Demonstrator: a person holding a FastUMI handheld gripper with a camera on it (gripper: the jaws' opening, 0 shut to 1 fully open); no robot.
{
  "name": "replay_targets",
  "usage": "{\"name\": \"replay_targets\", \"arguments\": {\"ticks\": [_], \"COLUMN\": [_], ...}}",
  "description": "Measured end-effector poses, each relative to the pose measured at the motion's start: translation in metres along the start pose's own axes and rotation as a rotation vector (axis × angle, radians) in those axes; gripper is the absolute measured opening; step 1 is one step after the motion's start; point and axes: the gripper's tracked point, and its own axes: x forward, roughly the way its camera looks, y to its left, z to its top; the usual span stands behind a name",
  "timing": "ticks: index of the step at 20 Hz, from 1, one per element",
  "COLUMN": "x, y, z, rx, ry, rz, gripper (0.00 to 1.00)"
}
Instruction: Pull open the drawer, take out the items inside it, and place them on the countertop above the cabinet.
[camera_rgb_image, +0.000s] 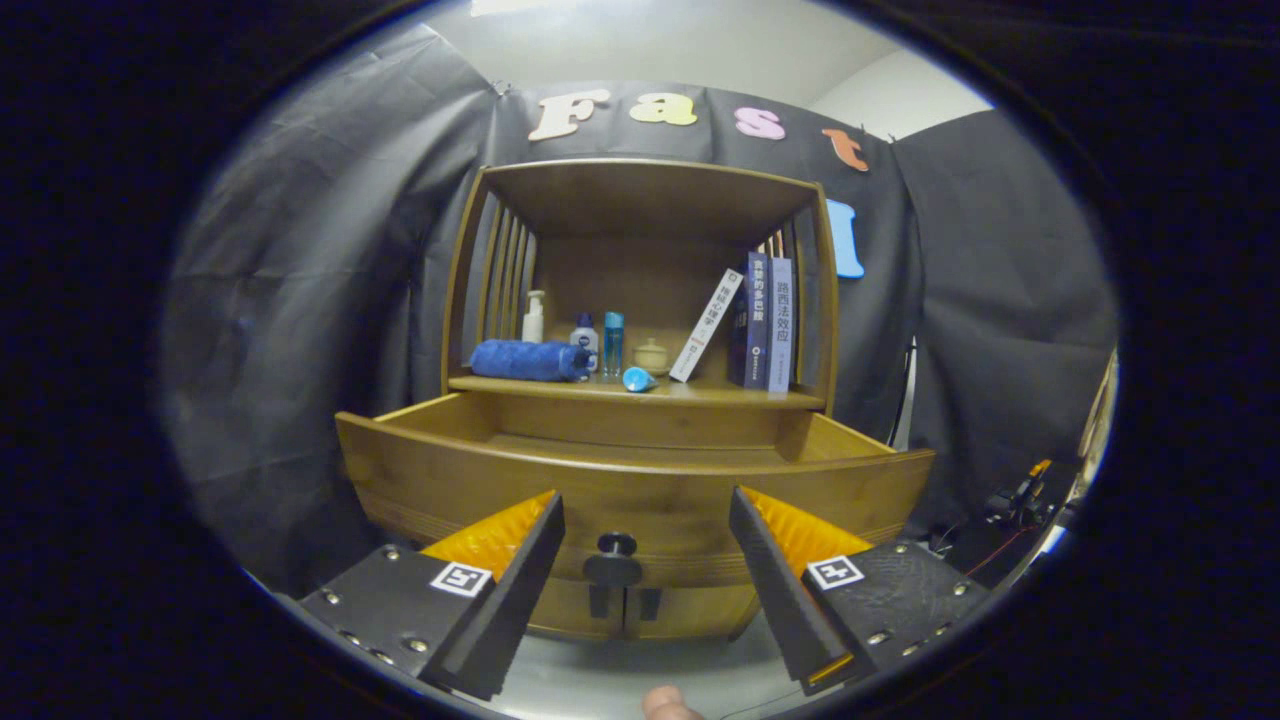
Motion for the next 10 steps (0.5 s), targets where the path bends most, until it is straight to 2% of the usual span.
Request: {"name": "replay_targets", "arguments": {"ticks": [10], "x": [0.027], "y": [0.006], "z": [-0.023], "rx": [0.094], "ry": [0.053], "rz": [0.003], "gripper": [0.99]}}
